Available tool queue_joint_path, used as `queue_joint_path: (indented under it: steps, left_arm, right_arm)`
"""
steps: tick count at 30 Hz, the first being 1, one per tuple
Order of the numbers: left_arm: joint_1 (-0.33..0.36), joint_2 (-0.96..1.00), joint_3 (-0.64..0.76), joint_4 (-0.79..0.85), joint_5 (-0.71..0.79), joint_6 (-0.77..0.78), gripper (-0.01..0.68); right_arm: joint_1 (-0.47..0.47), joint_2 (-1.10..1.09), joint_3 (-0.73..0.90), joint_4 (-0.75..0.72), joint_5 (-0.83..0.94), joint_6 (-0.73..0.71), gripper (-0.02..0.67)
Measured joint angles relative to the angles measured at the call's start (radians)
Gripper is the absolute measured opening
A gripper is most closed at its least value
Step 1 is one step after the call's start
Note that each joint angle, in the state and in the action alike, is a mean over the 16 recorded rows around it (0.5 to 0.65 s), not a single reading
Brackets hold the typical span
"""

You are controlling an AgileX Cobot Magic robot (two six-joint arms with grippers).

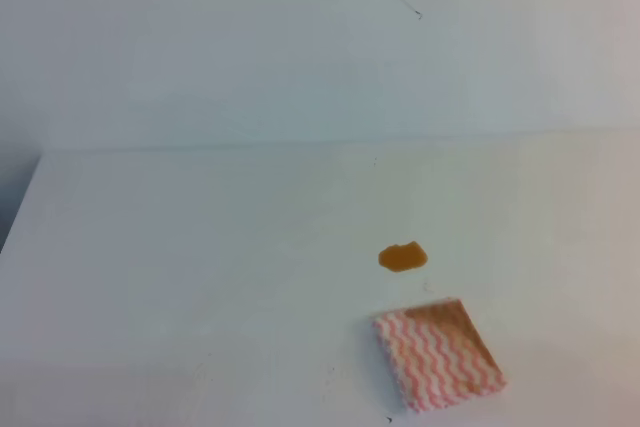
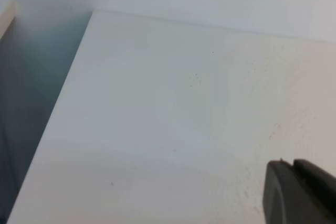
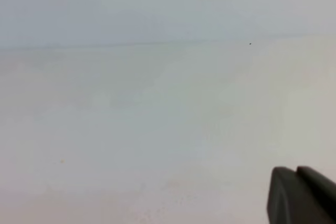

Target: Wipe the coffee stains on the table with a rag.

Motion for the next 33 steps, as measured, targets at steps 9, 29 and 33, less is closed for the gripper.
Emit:
queue_joint_path:
  steps: [9, 29, 33]
  left_arm:
    - [0.0, 0.002, 0.0, 0.0, 0.0, 0.0, -0.001]
    - [0.0, 0.002, 0.0, 0.0, 0.0, 0.002, -0.001]
    - [0.0, 0.0, 0.008, 0.0, -0.003, 0.002, -0.001]
  right_arm:
    - [0.0, 0.005, 0.0, 0.0, 0.0, 0.0, -0.003]
    - [0.0, 0.004, 0.0, 0.0, 0.0, 0.0, -0.003]
    - [0.0, 0.0, 0.0, 0.0, 0.0, 0.0, -0.003]
